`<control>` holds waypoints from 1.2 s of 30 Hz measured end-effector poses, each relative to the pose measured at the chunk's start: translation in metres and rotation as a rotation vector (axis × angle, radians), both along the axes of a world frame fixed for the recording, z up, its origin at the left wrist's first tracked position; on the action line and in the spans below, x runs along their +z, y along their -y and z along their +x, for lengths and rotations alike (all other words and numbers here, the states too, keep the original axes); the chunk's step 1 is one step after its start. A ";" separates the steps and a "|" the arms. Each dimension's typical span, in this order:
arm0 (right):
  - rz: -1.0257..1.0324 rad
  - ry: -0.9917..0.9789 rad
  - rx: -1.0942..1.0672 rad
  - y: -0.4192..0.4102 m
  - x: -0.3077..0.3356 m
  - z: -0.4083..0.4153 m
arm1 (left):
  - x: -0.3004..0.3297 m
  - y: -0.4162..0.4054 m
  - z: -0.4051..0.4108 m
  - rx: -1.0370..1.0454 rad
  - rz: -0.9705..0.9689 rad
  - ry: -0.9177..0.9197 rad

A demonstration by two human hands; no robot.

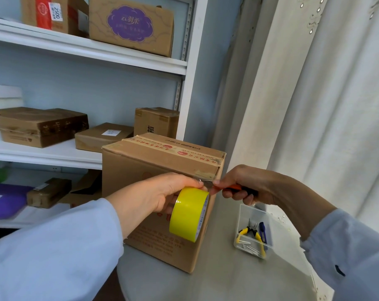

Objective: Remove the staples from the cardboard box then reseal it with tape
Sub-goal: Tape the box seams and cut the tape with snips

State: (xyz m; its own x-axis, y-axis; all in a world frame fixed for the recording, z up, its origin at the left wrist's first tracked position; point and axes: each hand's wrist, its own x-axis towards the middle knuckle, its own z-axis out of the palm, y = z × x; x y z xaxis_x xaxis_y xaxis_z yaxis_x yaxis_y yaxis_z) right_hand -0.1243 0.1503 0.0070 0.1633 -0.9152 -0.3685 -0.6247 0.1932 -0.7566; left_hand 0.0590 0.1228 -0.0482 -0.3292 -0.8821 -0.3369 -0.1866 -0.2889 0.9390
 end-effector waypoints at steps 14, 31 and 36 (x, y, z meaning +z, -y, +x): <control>-0.457 -0.081 -0.009 0.002 -0.003 0.042 | -0.003 -0.002 -0.004 0.063 0.022 -0.064; -0.407 -0.007 -0.033 0.004 -0.003 0.038 | -0.059 -0.021 0.024 0.054 -0.070 0.082; -0.424 -0.037 -0.045 0.006 -0.002 0.043 | -0.045 -0.024 0.029 0.051 -0.188 -0.006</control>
State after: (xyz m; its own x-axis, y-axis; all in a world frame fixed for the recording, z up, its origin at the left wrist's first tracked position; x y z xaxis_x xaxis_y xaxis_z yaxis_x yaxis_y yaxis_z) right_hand -0.0810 0.1441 0.0047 0.1137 -0.9928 0.0366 -0.6512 -0.1023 -0.7520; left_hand 0.0881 0.1470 -0.0930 -0.2837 -0.9451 -0.1624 -0.1701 -0.1171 0.9784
